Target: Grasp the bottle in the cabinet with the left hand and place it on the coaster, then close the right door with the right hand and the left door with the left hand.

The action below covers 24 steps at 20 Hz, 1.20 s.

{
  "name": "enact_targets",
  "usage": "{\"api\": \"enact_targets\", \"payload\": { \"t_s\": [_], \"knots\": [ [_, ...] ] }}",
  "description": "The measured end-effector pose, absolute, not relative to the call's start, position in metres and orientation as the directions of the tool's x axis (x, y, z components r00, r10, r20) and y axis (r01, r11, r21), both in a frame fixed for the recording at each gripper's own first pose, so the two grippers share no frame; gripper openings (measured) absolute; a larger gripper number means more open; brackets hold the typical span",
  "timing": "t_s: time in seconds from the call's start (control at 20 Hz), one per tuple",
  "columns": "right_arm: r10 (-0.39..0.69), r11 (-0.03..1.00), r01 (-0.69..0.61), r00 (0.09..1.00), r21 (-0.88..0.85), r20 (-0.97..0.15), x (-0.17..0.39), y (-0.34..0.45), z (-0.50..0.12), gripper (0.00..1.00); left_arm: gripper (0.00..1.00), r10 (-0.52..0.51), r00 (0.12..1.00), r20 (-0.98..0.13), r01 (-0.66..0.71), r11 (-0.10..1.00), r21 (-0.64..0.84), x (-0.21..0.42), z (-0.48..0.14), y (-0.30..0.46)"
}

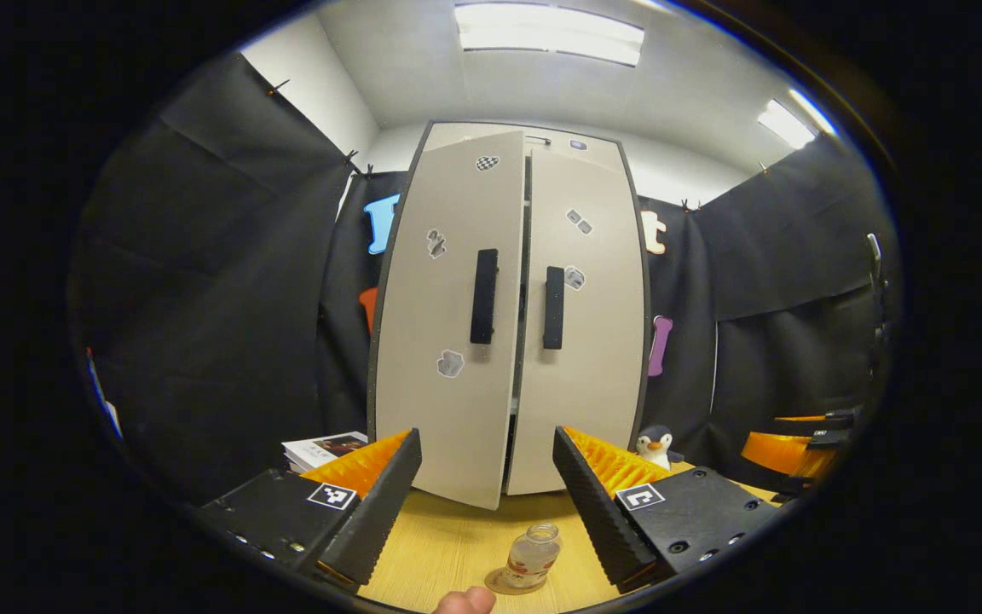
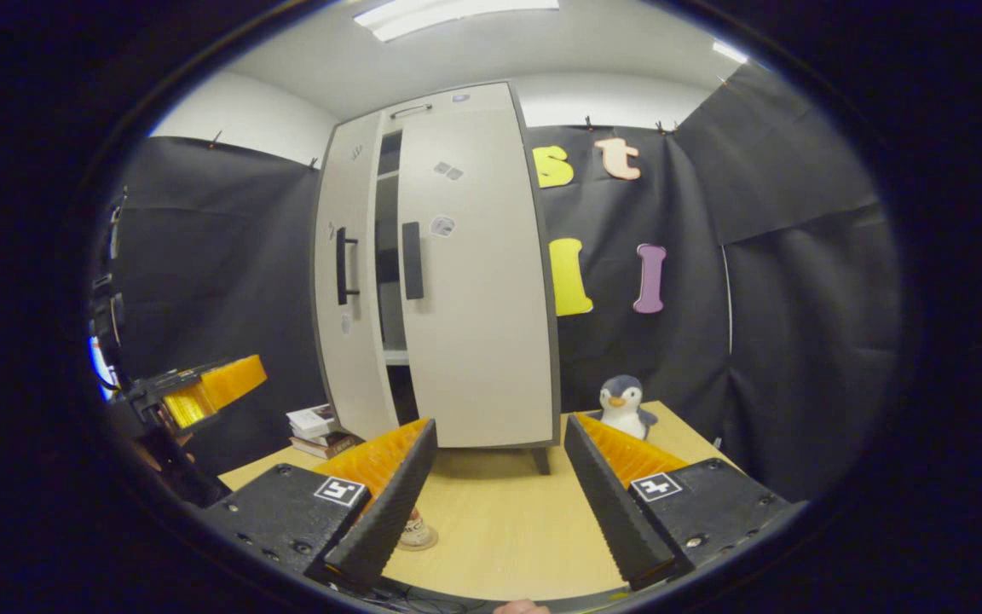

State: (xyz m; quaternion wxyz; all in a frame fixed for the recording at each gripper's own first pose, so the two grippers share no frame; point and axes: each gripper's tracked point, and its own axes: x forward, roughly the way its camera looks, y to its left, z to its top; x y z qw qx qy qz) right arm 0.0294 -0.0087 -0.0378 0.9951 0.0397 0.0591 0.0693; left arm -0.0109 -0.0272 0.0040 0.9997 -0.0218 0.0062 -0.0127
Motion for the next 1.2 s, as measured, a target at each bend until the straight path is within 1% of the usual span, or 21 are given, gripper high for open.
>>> {"api": "enact_targets", "payload": {
  "t_s": [0.1, 0.15, 0.2, 0.45, 0.55, 0.6, 0.65, 0.7, 1.2],
  "knots": [
    [0.135, 0.989, -0.128, 0.985, 0.068, -0.109, 0.032, -0.011, -0.034, 0.98, 0.95, -0.031, 1.000, -0.006, 0.031, 0.999, -0.024, -0.003, 0.003, -0.029],
    [0.135, 0.989, -0.129, 0.986, 0.069, -0.102, 0.032, -0.011, -0.032, 0.98, 0.99, -0.035, 0.999, -0.010, 0.035, 0.999, -0.020, 0.000, 0.002, -0.029],
    [0.135, 0.989, -0.128, 0.987, 0.077, -0.090, 0.032, -0.011, -0.028, 0.98, 0.95, -0.036, 0.999, -0.011, 0.036, 0.999, -0.023, 0.001, 0.001, -0.029],
    [0.111, 0.991, -0.103, 0.990, 0.084, -0.091, 0.024, -0.016, -0.030, 0.98, 0.95, -0.035, 0.999, -0.042, 0.032, 0.997, -0.069, -0.004, -0.007, -0.032],
    [0.108, 0.992, -0.099, 0.989, 0.082, -0.104, 0.023, -0.018, -0.033, 1.00, 0.95, -0.037, 0.998, -0.047, 0.033, 0.997, -0.066, -0.004, -0.009, -0.032],
    [0.107, 0.991, -0.099, 0.989, 0.086, -0.104, 0.023, -0.020, -0.032, 0.98, 0.95, -0.034, 0.998, -0.046, 0.031, 0.998, -0.057, -0.005, -0.009, -0.032],
    [0.105, 0.991, -0.096, 0.989, 0.092, -0.103, 0.023, -0.021, -0.030, 0.98, 0.90, -0.031, 0.999, -0.042, 0.028, 0.998, -0.048, -0.004, -0.007, -0.030],
    [0.105, 0.991, -0.095, 0.989, 0.098, -0.100, 0.024, -0.021, -0.029, 0.98, 0.94, -0.028, 0.999, -0.039, 0.027, 0.999, -0.041, -0.005, -0.007, -0.030],
    [0.101, 0.989, -0.090, 0.991, 0.121, -0.087, 0.020, -0.020, -0.026, 0.98, 0.94, -0.048, 0.998, -0.034, 0.046, 0.997, -0.054, -0.005, -0.005, -0.037]
  ]
}}
